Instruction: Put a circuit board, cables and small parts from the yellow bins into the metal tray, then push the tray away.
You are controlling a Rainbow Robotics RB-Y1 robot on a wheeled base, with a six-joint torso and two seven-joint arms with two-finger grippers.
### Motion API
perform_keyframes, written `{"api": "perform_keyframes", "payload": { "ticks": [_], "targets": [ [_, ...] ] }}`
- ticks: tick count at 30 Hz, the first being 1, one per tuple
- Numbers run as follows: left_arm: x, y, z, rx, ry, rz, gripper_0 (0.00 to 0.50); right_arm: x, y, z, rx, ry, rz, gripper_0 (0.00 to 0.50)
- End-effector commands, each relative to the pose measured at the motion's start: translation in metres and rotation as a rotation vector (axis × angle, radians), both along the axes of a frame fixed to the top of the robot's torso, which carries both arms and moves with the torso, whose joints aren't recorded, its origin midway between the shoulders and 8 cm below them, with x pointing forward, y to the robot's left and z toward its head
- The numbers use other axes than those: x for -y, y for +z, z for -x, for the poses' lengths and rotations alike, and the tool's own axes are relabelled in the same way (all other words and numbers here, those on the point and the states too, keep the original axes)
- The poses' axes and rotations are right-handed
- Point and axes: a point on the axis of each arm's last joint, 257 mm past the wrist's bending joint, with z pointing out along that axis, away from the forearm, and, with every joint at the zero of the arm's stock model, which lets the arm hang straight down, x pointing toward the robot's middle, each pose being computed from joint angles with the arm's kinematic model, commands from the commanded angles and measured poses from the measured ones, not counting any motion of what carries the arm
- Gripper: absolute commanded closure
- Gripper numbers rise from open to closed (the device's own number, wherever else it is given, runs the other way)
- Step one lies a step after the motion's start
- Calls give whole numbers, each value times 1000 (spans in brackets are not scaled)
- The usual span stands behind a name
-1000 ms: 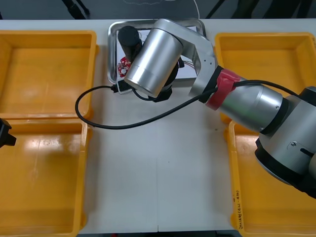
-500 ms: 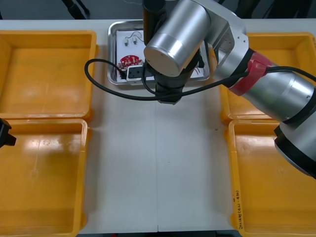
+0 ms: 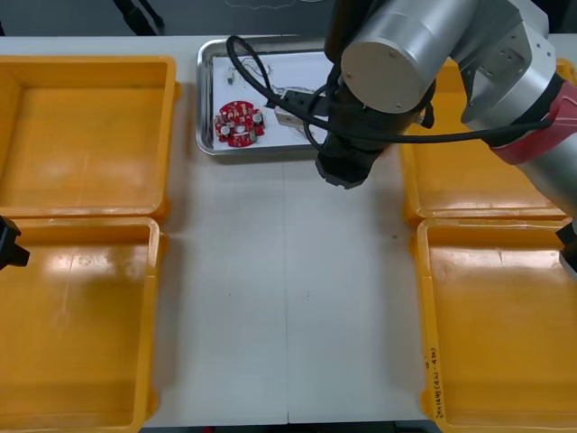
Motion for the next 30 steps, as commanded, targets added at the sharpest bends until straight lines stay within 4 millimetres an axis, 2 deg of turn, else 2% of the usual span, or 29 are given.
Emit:
{"api": "perform_keyframes", "payload": {
  "ticks": [1, 12, 17, 22, 30],
  "targets": [
    [-18, 15, 3, 20, -71, -90, 0, 30, 18, 7, 2, -115, -28, 0],
    [-18, 15, 3, 20, -71, -90, 0, 74, 5, 35, -61, -312, -122, 0],
    [-18, 15, 3, 20, -71, -90, 0, 103, -1, 49, -64, -420, -133, 0],
    [-18, 15, 3, 20, -71, -90, 0, 117, 2, 59, -50, -506, -193, 0],
    [-18, 15, 3, 20, -71, -90, 0, 147, -10, 78, -157, -640, -329, 0]
  ]
}}
